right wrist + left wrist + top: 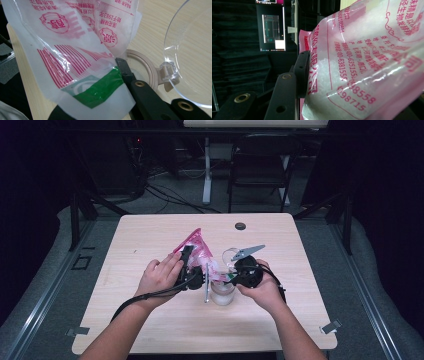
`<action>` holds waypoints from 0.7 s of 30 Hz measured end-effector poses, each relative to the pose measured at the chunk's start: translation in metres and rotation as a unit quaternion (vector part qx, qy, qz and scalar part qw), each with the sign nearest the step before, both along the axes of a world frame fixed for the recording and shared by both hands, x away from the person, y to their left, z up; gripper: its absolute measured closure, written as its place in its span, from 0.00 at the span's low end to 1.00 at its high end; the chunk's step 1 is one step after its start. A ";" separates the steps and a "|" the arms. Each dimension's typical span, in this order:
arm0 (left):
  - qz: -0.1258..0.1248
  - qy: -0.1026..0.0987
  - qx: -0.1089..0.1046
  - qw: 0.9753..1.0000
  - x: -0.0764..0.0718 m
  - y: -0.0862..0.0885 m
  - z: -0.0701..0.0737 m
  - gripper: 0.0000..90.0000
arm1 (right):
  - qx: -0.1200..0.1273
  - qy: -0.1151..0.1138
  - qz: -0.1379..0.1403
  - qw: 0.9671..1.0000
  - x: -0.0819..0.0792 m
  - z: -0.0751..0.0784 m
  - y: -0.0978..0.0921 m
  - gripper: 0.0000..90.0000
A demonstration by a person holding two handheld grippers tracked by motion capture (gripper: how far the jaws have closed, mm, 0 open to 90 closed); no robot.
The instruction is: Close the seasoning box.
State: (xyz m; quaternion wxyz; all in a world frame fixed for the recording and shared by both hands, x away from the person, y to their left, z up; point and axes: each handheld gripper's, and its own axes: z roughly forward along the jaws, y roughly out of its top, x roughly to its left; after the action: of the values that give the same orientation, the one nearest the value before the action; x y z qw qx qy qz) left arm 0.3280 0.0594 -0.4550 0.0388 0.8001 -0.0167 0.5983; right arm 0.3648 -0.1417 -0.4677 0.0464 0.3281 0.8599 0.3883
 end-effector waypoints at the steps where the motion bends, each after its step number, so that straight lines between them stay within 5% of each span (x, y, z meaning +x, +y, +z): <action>1: 0.000 0.000 0.000 1.000 0.000 0.000 0.000 0.69 | 0.000 0.000 0.000 1.000 0.000 0.000 0.000 1.00; 21: -0.002 -0.005 0.002 1.000 0.000 -0.001 0.003 0.69 | 0.001 -0.001 0.001 1.000 0.000 0.000 0.000 1.00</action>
State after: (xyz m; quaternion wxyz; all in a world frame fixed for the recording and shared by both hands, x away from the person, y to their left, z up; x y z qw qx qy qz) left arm 0.3277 0.0585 -0.4521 0.0384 0.7973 -0.0196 0.6020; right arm 0.3647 -0.1419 -0.4673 0.0466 0.3270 0.8600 0.3890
